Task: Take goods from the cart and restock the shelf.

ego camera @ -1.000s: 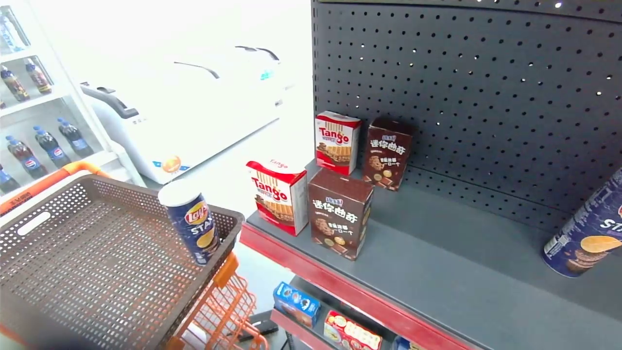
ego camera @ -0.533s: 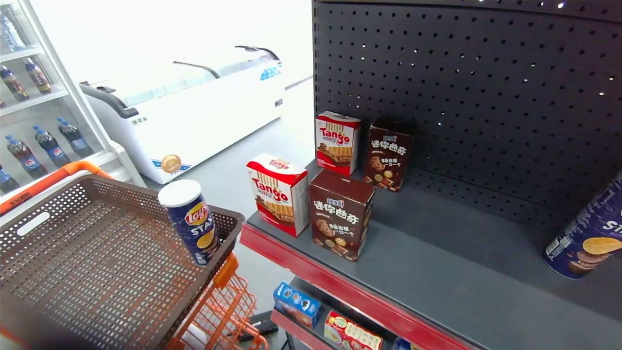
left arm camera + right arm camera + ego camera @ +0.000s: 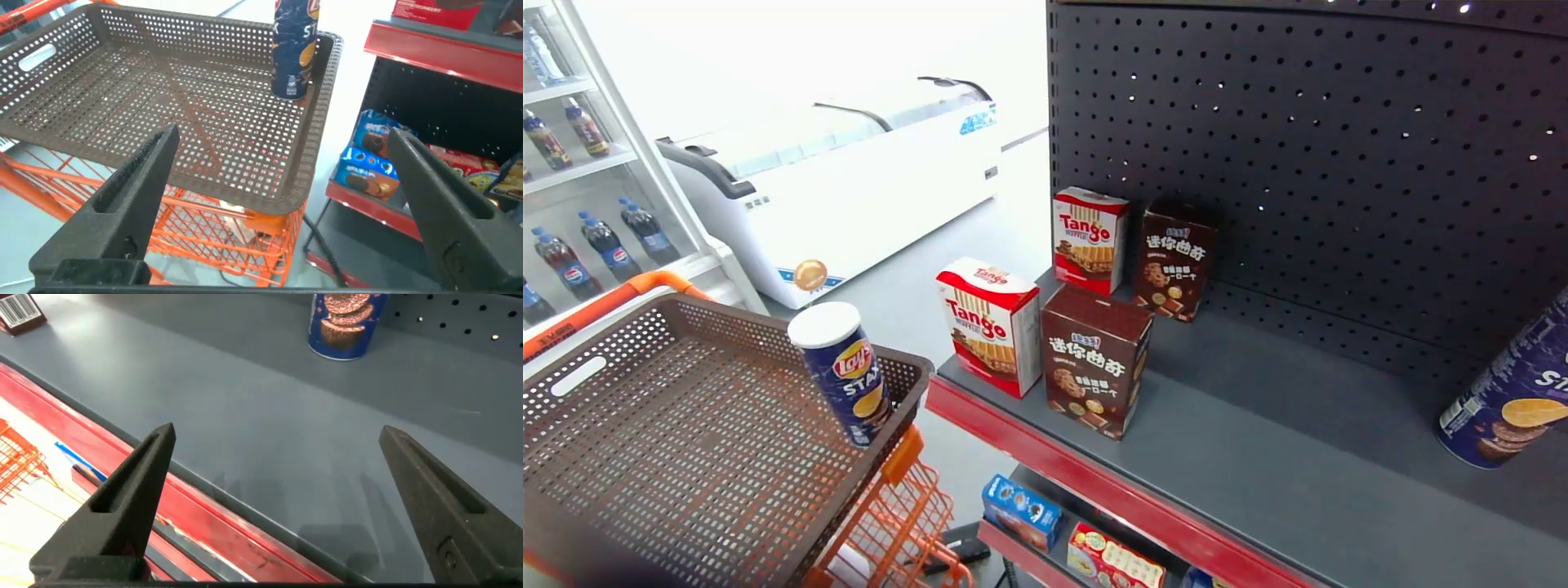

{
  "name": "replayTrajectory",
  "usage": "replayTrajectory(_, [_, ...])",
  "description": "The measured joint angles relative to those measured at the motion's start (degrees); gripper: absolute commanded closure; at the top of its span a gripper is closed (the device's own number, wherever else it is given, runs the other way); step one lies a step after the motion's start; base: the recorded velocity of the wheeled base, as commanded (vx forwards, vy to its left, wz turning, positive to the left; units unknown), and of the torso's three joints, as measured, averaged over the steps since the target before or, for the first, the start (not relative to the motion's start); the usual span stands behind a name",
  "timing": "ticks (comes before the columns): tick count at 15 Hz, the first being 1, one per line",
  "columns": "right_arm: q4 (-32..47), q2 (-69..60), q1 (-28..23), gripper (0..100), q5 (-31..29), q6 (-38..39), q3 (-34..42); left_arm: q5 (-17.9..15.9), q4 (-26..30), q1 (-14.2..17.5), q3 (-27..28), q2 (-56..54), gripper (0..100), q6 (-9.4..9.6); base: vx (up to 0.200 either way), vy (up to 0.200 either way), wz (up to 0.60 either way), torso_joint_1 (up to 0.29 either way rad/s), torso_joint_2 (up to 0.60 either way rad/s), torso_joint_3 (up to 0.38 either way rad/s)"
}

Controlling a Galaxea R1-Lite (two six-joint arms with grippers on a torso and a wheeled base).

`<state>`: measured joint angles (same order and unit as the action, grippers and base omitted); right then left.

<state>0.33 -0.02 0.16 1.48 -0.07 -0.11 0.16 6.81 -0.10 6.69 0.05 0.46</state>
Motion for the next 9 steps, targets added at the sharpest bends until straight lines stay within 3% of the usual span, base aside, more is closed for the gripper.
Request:
replayTrajectory(2, [0.0,0.0,0.0,0,0.0,0.0,0.0,-0.2,3.6,-0.2,5.4,1.3,0,0.13,0.000,0.000,0.00,0.000,0.00,0.000])
replayTrajectory(4, [0.0,0.0,0.0,0,0.0,0.0,0.0,0.0,3.5,-0.5,10.1,6.9,0,0.16,0.000,0.000,0.00,0.000,0.00,0.000])
replayTrajectory(9, [0.0,0.0,0.0,0,0.0,0.0,0.0,-0.2,-9.7,0.1,15.9,31.7,0,1.10,0.000,0.000,0.00,0.000,0.00,0.000])
